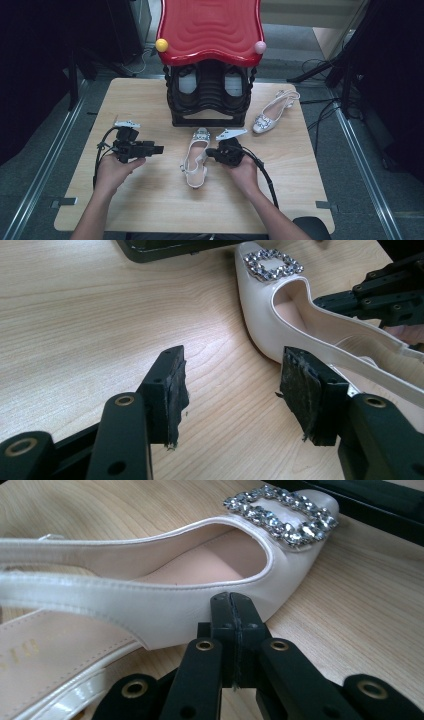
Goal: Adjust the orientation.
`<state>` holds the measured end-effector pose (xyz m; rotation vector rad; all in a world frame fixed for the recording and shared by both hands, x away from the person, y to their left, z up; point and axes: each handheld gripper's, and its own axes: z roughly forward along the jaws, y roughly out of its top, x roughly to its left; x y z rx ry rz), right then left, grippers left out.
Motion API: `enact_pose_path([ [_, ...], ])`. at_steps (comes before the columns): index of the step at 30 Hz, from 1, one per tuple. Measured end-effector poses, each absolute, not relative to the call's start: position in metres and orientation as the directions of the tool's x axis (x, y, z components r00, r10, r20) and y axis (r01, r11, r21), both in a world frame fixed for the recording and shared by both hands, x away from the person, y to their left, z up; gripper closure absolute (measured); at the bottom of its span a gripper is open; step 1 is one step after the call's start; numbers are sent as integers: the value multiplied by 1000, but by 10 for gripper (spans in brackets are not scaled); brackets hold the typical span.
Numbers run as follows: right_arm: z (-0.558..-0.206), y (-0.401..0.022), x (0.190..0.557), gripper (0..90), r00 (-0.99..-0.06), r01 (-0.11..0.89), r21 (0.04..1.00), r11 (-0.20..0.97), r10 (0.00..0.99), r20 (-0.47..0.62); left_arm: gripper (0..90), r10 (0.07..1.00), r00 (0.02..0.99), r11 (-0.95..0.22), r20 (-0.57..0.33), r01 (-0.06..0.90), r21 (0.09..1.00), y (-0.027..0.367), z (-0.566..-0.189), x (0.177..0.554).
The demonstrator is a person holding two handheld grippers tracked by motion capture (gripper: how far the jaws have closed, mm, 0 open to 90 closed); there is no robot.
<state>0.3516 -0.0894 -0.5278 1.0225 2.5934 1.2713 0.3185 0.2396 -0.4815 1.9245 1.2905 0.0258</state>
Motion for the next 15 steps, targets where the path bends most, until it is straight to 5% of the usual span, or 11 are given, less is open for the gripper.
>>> enact_pose_path([
  [15, -497, -147, 357, 900, -689, 576, 752, 320, 686, 235, 428, 781, 493, -176, -383, 763, 622, 239, -482, 328],
])
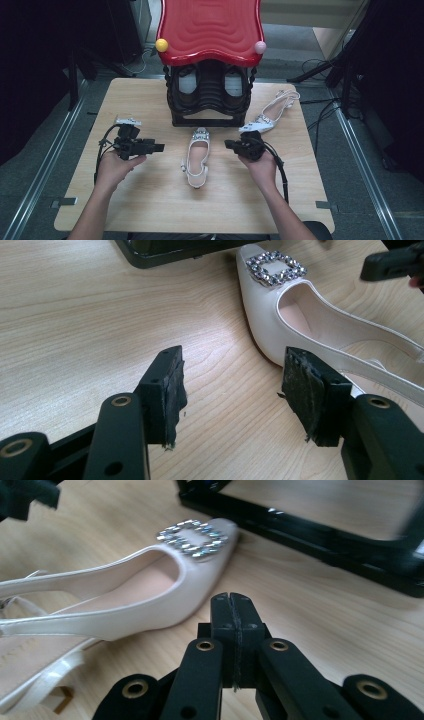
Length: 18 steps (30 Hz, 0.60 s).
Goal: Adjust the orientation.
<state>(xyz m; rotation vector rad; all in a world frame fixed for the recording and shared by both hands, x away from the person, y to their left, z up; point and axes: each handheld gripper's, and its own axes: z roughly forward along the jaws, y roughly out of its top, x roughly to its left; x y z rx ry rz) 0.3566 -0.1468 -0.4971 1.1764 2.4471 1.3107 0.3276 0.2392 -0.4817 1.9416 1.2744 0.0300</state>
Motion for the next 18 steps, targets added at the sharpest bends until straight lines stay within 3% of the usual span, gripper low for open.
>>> enact_pose_path([
  [18, -495, -204, 389, 900, -562, 632, 742, 223, 791, 241, 408, 783, 490, -182, -383, 769, 613, 240, -484, 331],
])
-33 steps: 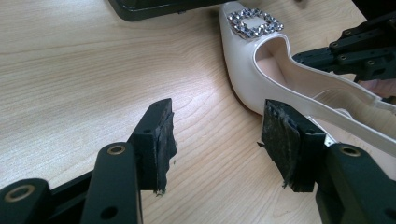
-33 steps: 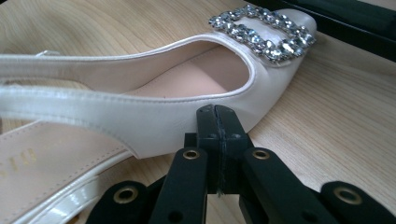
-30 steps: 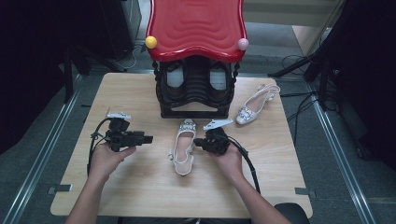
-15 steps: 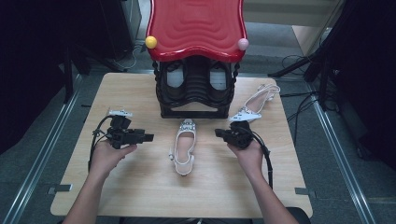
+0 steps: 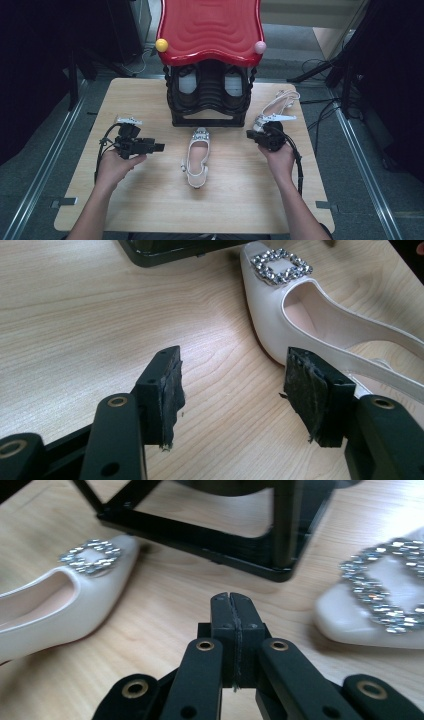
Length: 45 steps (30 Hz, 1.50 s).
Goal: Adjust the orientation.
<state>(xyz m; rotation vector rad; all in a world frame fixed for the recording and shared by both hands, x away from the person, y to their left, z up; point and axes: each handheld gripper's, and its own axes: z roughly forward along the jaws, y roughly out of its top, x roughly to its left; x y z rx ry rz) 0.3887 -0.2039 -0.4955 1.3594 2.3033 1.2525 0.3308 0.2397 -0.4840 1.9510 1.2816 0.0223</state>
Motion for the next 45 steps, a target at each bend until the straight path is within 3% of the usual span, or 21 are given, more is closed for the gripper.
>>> enact_pose_path([
  [23, -513, -220, 441, 900, -435, 690, 708, 154, 870, 234, 407, 785, 491, -192, -377, 772, 606, 239, -487, 331],
  [34, -518, -205, 447, 900, -415, 706, 693, 147, 878, 237, 408, 781, 495, -183, -381, 765, 618, 240, -487, 330],
  [45, -520, -215, 440, 900, -391, 719, 685, 116, 883, 261, 409, 778, 497, -183, -385, 764, 618, 239, -489, 332],
])
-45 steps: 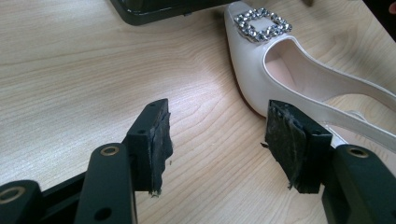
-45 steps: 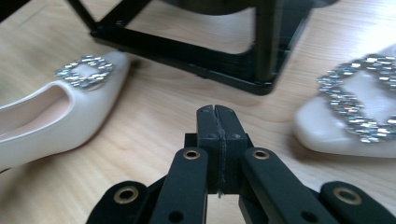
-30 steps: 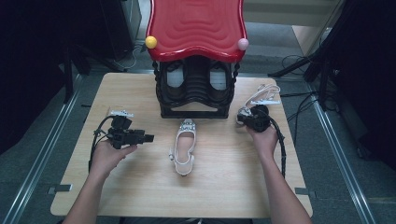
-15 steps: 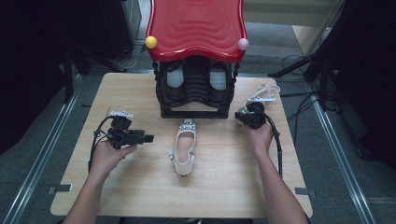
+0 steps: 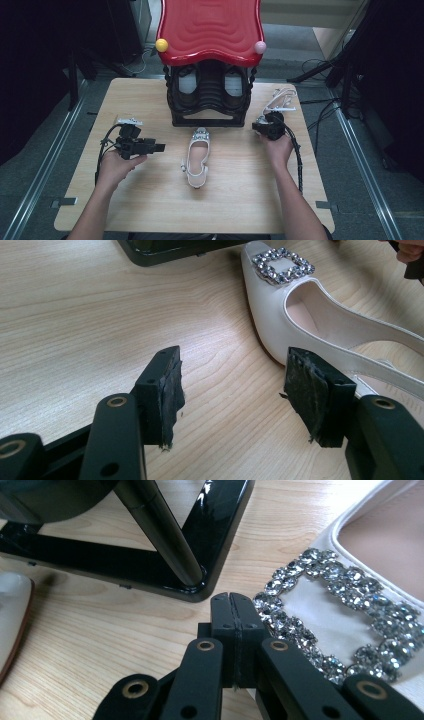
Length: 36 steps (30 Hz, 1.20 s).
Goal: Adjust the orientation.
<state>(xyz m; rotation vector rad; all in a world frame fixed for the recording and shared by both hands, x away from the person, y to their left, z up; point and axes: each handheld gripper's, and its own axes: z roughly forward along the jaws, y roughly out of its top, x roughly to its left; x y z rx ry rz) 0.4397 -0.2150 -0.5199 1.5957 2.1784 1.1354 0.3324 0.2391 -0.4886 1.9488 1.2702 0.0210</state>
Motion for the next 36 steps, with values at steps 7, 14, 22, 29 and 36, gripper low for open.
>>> enact_pose_path([
  [7, -518, -223, 434, 900, -374, 730, 676, 103, 887, 269, 410, 773, 504, -182, -384, 757, 627, 239, -487, 333],
  [14, -517, -234, 427, 900, -358, 735, 672, 90, 893, 272, 410, 768, 506, -173, -392, 753, 635, 239, -487, 336],
  [22, -513, -253, 419, 900, -325, 729, 682, 54, 904, 276, 415, 774, 513, -190, -372, 749, 635, 238, -486, 339],
  [29, -506, -261, 413, 900, -318, 715, 699, 36, 906, 279, 415, 770, 522, -198, -367, 743, 640, 236, -484, 340],
  [36, -511, -241, 424, 900, -355, 713, 697, 79, 898, 261, 415, 773, 527, -207, -353, 736, 645, 234, -485, 338],
])
